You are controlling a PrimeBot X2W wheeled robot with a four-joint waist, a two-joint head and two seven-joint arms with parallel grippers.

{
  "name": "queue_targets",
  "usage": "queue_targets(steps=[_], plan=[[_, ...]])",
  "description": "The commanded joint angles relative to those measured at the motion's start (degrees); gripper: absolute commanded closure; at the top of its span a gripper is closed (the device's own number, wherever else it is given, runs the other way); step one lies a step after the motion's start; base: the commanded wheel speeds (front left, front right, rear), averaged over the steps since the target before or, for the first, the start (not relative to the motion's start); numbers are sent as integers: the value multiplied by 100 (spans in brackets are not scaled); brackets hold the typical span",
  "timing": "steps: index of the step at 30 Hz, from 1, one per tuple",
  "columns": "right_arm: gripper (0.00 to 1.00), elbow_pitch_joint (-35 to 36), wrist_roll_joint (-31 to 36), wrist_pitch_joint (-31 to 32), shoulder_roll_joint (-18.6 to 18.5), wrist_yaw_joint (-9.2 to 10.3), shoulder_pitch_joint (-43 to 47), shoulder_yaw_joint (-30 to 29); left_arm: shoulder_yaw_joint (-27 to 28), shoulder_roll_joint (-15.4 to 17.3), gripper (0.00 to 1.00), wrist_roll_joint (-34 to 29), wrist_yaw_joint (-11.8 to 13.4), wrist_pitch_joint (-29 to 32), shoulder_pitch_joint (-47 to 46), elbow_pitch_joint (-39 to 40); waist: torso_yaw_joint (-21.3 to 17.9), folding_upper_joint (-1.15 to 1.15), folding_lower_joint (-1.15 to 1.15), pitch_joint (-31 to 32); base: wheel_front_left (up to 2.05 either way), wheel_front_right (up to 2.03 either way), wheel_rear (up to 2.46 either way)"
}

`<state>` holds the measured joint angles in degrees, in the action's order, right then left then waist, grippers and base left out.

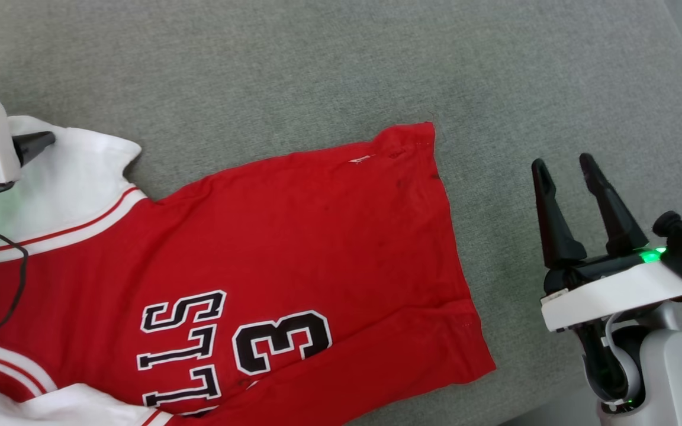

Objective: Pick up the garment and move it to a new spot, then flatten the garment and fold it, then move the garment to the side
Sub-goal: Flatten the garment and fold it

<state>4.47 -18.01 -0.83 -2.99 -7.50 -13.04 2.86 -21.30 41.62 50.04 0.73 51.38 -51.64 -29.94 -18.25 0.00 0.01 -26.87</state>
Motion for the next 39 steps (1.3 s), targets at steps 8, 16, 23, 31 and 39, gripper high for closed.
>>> queue_targets(steps=[8,16,23,31,39], plan=[[0,-284,-224,-115,18,2,-155,122,-179,-203,100,141,265,404,541,-173,-109,0,-1,-130,0,0,0],[0,-572,-266,207,17,2,-430,-7,14,-208,100,79,161,-296,386,43,132,0,-1,4,0,0,0],[0,-1351,-593,1383,-179,1,-1063,-52,-21,-395,100,-159,-17,-1039,59,510,606,0,-1,139,0,0,0],[0,-2063,-836,3036,-722,2,-2017,321,-155,-695,100,-305,-210,-1531,-90,977,1159,0,-1,15,0,0,0],[0,-2784,-685,4341,-874,2,-2627,604,-217,-822,100,-304,-303,-1781,-27,1290,1453,0,-1,-217,0,0,0]])
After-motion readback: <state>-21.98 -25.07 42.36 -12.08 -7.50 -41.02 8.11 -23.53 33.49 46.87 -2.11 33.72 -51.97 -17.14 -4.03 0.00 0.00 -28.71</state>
